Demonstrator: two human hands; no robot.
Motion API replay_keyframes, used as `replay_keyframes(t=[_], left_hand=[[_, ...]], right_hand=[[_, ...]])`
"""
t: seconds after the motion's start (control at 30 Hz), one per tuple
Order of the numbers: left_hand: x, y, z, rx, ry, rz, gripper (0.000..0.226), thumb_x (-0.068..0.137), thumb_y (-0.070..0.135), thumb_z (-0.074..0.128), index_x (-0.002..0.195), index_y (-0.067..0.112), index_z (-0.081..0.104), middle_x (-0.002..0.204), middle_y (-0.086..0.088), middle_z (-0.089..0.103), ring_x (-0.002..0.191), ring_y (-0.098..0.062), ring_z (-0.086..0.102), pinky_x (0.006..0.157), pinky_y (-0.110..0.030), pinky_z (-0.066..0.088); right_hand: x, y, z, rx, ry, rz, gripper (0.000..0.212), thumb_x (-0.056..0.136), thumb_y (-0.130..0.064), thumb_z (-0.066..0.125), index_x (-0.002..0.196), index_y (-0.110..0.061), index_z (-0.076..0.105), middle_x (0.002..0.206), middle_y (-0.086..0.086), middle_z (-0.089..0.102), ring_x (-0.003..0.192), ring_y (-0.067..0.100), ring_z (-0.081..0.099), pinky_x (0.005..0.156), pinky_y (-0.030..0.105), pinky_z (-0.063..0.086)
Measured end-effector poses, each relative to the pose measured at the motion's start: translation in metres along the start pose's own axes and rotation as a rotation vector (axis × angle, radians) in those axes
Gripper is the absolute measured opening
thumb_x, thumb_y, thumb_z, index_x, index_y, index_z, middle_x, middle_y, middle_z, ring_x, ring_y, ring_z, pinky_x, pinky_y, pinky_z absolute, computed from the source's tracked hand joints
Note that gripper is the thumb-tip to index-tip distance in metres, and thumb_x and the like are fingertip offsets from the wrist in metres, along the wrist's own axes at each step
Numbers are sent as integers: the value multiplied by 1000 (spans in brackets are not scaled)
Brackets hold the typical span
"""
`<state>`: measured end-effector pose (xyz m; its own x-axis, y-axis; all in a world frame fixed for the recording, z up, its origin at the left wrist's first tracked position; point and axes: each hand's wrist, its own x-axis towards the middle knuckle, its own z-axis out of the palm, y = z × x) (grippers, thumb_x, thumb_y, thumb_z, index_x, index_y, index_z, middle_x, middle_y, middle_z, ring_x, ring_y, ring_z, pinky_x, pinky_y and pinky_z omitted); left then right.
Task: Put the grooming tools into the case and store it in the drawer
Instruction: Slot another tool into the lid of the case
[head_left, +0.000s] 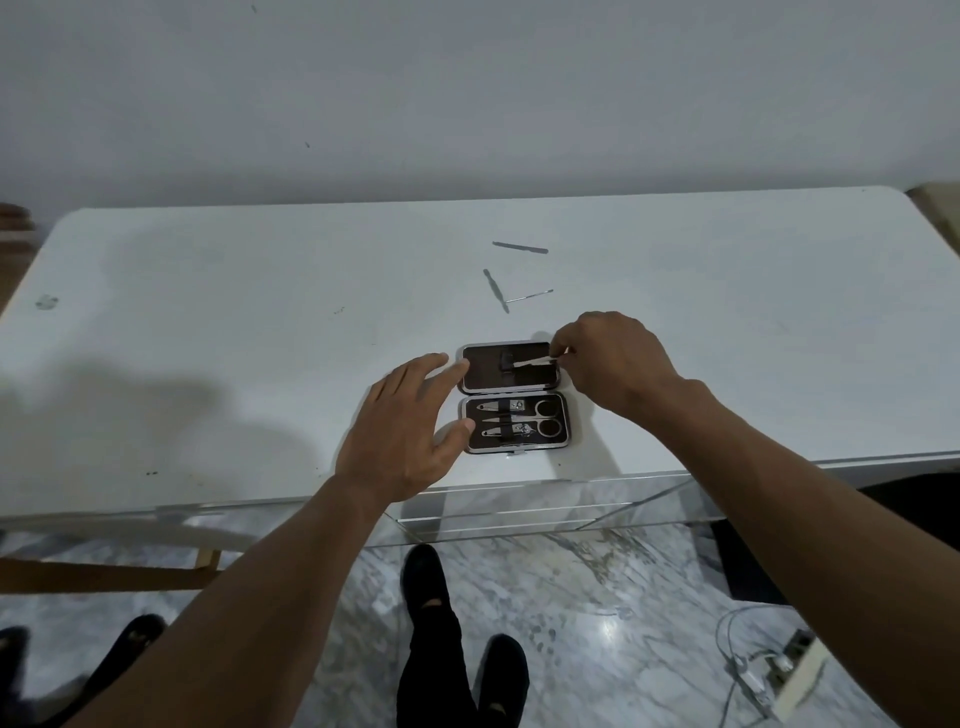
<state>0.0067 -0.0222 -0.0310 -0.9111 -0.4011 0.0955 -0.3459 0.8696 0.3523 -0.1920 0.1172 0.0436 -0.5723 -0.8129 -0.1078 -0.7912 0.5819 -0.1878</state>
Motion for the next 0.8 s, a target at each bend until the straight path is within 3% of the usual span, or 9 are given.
replay_keyframes(t=[0.13, 0.3, 0.5, 0.67, 0.8], left_hand=[[-1, -1, 0, 5, -8, -1, 65, 89, 54, 36, 147, 25, 37, 150, -1, 40, 138, -19, 36, 111, -42, 35], [-1, -2, 1, -6, 0, 0, 64, 89, 53, 40, 147, 27, 36, 150, 1, 40, 138, -18, 35, 111, -41, 34], [-1, -2, 1, 4, 10, 10, 63, 90, 52, 42, 146, 26, 37, 149, 0, 41, 137, -18, 36, 109, -40, 34], [-1, -2, 1, -9, 10, 9, 63, 89, 53, 41, 146, 25, 38, 148, 0, 42, 137, -19, 37, 109, -40, 35], [-1, -1, 1, -20, 20, 11, 63, 89, 52, 42, 145, 23, 40, 147, -1, 43, 136, -20, 39, 108, -41, 37]], right_hand=[[1, -6, 2, 33, -5, -21, 27, 87, -8, 55, 101, -19, 75, 98, 9, 67, 94, 32, 62, 74, 35, 52], [6, -15, 9, 79, -46, -41, 22, 86, -4, 57, 98, -12, 73, 98, 10, 69, 92, 29, 62, 71, 29, 41], [8, -18, 16, 134, -29, 0, 17, 87, -9, 59, 93, -13, 74, 94, 9, 72, 87, 29, 65, 73, 32, 51], [12, -22, 19, 196, -54, 19, 18, 88, -9, 59, 93, -13, 75, 95, 10, 72, 89, 27, 63, 69, 25, 38], [16, -23, 19, 229, -69, 23, 17, 87, -9, 60, 93, -14, 76, 95, 11, 73, 88, 28, 64, 71, 26, 46]])
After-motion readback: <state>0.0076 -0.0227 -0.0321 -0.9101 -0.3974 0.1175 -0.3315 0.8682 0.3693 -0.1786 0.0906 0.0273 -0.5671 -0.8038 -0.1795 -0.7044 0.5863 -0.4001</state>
